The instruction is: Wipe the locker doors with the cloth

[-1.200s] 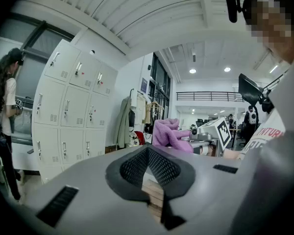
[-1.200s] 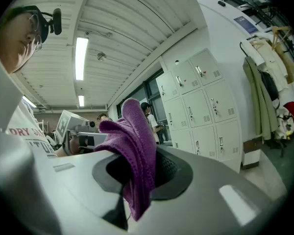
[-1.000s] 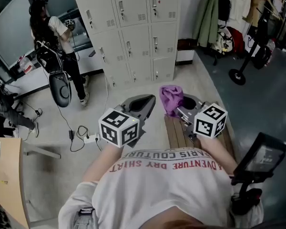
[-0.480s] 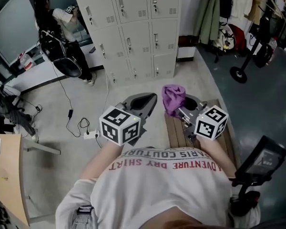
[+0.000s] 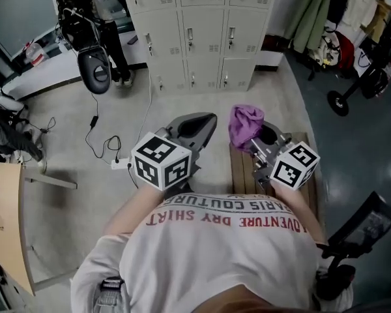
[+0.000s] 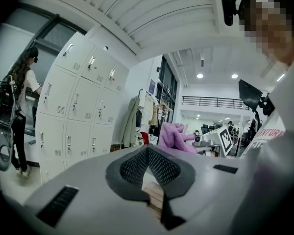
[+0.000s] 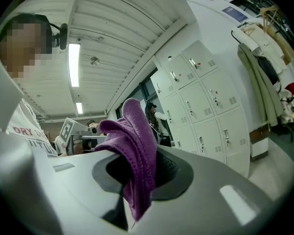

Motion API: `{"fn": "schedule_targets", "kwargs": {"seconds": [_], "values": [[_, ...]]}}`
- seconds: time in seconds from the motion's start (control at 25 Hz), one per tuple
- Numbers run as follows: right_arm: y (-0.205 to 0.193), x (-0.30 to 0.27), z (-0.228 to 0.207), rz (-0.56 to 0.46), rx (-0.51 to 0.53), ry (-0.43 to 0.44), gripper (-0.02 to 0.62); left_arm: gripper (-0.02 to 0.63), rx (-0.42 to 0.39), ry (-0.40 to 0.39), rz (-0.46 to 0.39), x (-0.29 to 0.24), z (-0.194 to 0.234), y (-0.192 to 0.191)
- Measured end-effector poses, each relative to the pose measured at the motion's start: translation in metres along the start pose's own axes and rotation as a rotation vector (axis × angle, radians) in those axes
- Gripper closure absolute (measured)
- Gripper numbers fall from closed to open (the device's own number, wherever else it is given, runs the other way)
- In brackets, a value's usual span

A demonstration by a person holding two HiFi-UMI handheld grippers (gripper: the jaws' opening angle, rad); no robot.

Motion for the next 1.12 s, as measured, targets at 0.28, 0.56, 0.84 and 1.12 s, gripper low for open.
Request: {"fn": "schedule_targets", "kwargs": {"seconds": [0.28, 0.56, 0.84, 1.12], "values": [[-0.047, -0.148, -0.050, 0.048, -0.028, 0.039, 0.522, 0.604, 0.038, 0.085, -0.013, -0.004, 0.166, 0.006], [-0.082, -0.341, -0.098, 0.039, -0.071, 0.058, 0.522, 0.604, 0.058, 0.125, 0.013, -0.015, 0.365, 0.042], [-0.101, -0.485, -0.139, -0.001, -0.036, 0.033, 0.522, 0.604, 0.023, 0.134, -0.008, -0.020, 0.510, 0.080], [-0.123, -0.525, -0.159, -0.016, -0.037, -0.004, 0.522, 0.603, -0.009, 0.124, -0.022, -0.029, 0.563, 0.083]]}}
Point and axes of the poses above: the fingertips, and each gripper's own axes: x backward along the fingers, z to its left, y out of its top, the point moved 4 cm from there along x, backward along the fingers, and after that the axes turned 15 degrees about -z, right-handed, at the moved point
